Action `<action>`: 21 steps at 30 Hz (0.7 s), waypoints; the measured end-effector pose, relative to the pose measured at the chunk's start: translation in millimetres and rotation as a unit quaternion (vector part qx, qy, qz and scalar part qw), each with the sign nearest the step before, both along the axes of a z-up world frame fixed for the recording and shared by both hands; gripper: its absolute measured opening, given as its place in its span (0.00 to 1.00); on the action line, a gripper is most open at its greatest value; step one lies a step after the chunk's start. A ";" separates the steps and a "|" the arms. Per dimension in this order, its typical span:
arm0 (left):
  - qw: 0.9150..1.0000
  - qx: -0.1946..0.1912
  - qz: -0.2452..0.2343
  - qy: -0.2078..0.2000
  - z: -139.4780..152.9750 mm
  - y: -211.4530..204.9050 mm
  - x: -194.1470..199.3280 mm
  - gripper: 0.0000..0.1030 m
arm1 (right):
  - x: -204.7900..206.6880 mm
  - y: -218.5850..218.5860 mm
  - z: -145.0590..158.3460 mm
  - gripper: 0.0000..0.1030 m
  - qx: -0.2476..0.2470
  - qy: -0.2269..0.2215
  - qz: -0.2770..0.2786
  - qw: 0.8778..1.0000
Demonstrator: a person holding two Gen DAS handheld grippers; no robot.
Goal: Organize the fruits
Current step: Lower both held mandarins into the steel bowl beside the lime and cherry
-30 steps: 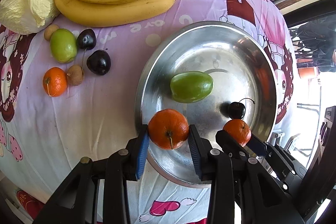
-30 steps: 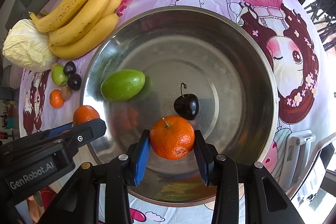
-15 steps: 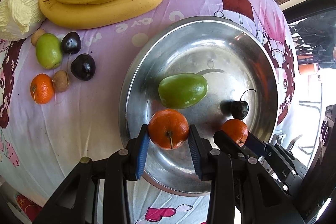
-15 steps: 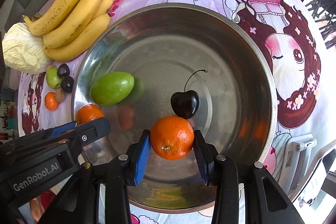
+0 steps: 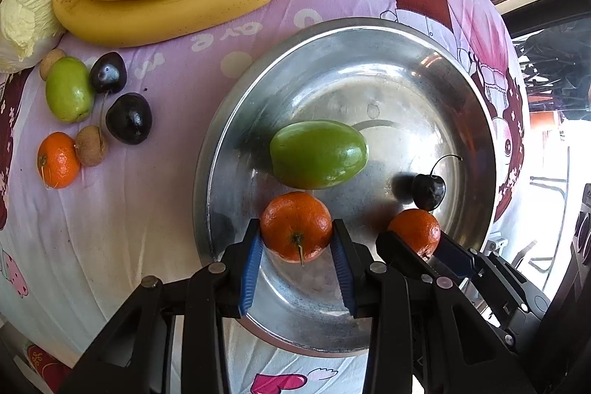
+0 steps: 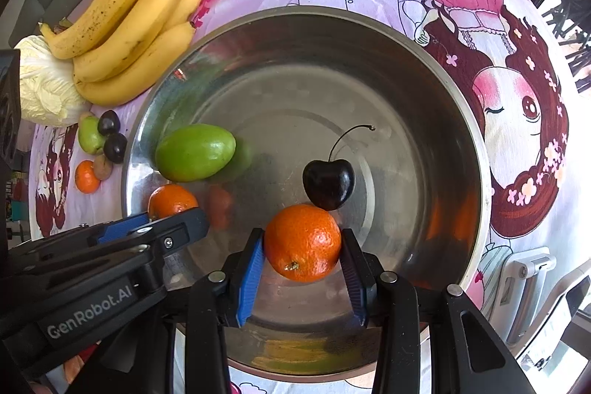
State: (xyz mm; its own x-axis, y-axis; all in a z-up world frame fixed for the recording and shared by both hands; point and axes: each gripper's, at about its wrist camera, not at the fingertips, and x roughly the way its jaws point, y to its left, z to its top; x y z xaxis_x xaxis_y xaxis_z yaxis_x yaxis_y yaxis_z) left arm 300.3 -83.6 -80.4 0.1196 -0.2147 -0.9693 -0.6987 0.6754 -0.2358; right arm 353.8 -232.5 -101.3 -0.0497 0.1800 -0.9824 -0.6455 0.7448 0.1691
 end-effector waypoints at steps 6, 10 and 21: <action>1.000 -0.003 0.004 0.002 -2.1 -0.4 0.8 0.37 | -1.1 5.7 -1.2 0.42 0.000 0.001 0.000 1.000; 1.000 -0.005 0.008 0.003 -4.4 1.1 -3.3 0.37 | -2.8 7.0 -2.9 0.42 -0.001 -0.001 0.002 1.000; 1.000 -0.003 0.003 0.004 -5.7 -5.5 1.7 0.37 | -5.6 7.3 -5.6 0.42 -0.001 -0.003 0.004 1.000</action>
